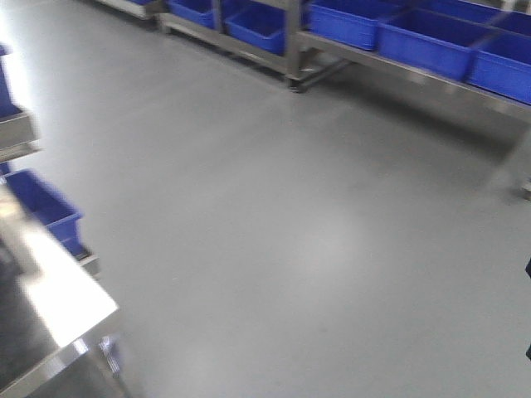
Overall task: Move and align brake pads A on conveyor
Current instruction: 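Turn and drive up to the steel table with two brake pads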
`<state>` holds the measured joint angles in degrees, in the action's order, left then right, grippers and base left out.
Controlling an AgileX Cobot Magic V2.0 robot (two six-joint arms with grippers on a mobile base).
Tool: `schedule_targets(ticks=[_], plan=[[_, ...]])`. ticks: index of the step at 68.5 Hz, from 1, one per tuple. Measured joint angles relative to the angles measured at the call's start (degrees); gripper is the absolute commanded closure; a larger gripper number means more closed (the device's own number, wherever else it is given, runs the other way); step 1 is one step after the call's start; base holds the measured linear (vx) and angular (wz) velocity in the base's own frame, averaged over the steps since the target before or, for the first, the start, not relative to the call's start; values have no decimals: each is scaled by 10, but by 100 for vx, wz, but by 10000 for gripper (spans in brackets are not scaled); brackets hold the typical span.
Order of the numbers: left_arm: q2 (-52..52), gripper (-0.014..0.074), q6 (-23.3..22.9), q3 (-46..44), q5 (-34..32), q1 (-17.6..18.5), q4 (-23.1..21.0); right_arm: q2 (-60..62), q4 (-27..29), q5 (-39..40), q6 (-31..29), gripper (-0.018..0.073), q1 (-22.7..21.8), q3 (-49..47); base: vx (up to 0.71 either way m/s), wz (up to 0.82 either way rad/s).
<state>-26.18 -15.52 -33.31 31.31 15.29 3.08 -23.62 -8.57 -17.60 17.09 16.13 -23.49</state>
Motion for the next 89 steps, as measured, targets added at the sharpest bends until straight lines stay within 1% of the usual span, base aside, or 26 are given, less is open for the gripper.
schedule_targets(ticks=[53, 67, 89], plan=[[0, 603, 0, 0, 0, 0, 0, 0, 0, 0, 0, 568, 0, 0, -3, 76], [0, 603, 0, 0, 0, 0, 0, 0, 0, 0, 0, 568, 0, 0, 1, 47], [0, 603, 0, 0, 0, 0, 0, 0, 0, 0, 0, 568, 0, 0, 8, 22]])
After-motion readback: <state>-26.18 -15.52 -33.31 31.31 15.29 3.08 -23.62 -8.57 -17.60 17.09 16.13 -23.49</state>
